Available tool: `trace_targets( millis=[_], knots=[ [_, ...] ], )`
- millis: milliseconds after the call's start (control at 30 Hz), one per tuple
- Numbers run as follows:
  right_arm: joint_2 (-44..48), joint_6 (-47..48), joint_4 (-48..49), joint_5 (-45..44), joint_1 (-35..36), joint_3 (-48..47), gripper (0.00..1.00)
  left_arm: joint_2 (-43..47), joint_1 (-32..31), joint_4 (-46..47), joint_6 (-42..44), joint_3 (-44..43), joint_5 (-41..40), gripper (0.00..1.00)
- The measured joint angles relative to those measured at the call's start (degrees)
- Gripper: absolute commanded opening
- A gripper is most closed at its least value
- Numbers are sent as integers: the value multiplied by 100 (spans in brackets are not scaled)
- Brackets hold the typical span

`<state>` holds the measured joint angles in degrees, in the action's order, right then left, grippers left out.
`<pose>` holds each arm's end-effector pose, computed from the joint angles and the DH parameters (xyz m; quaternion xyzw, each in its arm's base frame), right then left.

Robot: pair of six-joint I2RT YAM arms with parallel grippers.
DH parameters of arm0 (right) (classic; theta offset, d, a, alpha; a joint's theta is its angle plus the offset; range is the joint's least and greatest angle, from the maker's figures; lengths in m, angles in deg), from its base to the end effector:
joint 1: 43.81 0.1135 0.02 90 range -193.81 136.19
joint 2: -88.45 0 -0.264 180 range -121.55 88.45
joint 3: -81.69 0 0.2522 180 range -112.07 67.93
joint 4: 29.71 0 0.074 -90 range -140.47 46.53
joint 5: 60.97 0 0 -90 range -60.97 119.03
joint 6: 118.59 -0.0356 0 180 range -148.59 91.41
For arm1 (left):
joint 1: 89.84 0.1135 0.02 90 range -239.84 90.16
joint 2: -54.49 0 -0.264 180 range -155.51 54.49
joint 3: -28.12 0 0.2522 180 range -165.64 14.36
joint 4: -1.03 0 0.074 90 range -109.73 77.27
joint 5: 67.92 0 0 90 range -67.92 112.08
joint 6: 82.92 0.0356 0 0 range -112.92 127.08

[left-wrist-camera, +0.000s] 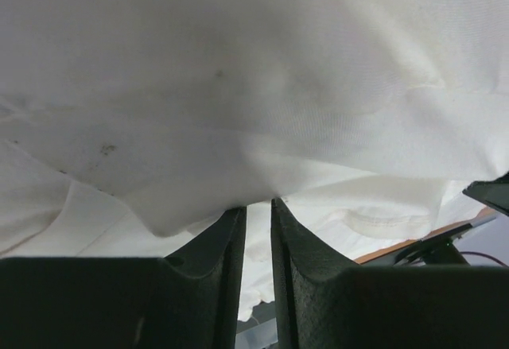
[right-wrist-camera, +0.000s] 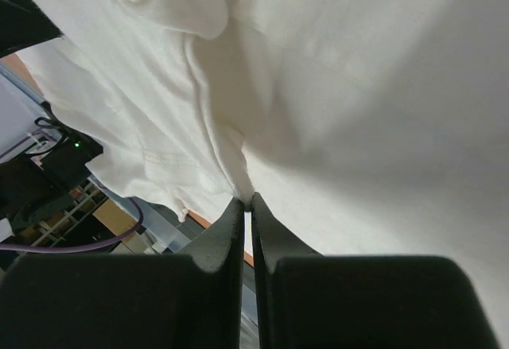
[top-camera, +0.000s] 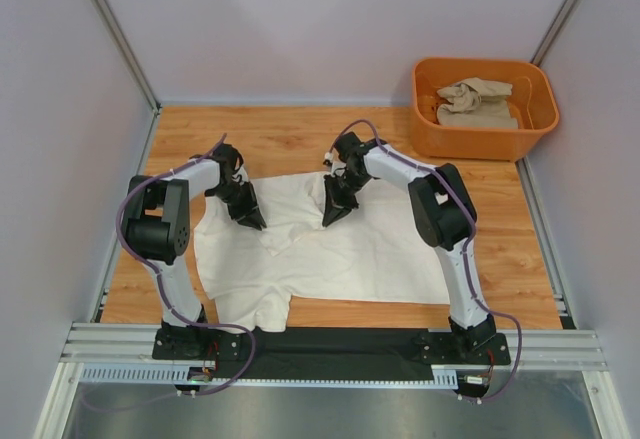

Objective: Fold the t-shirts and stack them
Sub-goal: Fold the tshirt

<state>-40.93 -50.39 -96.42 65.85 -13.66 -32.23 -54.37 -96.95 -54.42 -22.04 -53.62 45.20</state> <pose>0.3737 0.2417 0.1488 0.0904 -0.9425 -0.3116 0.0798 0.3392 -0.0564 0.1425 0.1739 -0.9622 0.2098 0.0018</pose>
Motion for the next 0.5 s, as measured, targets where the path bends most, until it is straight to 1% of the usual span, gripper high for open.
trace_targets(
  millis=[67,100,167,200,233,267,300,333,400,433,467,500],
  knots=[
    [-70,155,-22,-68,-15,-4,16,24,0,-22,46,-2,11,30],
    [-98,232,-44,-136,-22,-7,19,63,0,-50,74,0,7,31],
    [-138,345,-122,-275,-31,-9,24,254,4,-125,120,4,-31,36],
    [-144,396,-149,-372,-33,-9,27,428,15,-168,140,4,-61,39],
    [-144,437,-175,-452,-35,-9,28,608,24,-199,146,4,-79,47],
    [-138,463,-192,-496,-35,-9,30,874,57,-225,173,4,-90,50],
    [-120,474,-195,-516,-35,-7,31,1187,136,-216,188,4,-76,51],
    [-81,450,-164,-562,-35,7,34,1419,221,-190,188,2,-63,57],
    [76,341,31,-669,-35,151,42,1869,546,-59,208,-9,-28,64],
    [221,197,188,-717,-35,280,45,1993,743,22,205,-31,-13,68],
    [365,46,391,-761,-35,402,50,2017,920,63,210,-111,0,69],
    [509,-162,656,-782,-46,527,52,1939,1088,107,212,-232,0,70]
  ],
)
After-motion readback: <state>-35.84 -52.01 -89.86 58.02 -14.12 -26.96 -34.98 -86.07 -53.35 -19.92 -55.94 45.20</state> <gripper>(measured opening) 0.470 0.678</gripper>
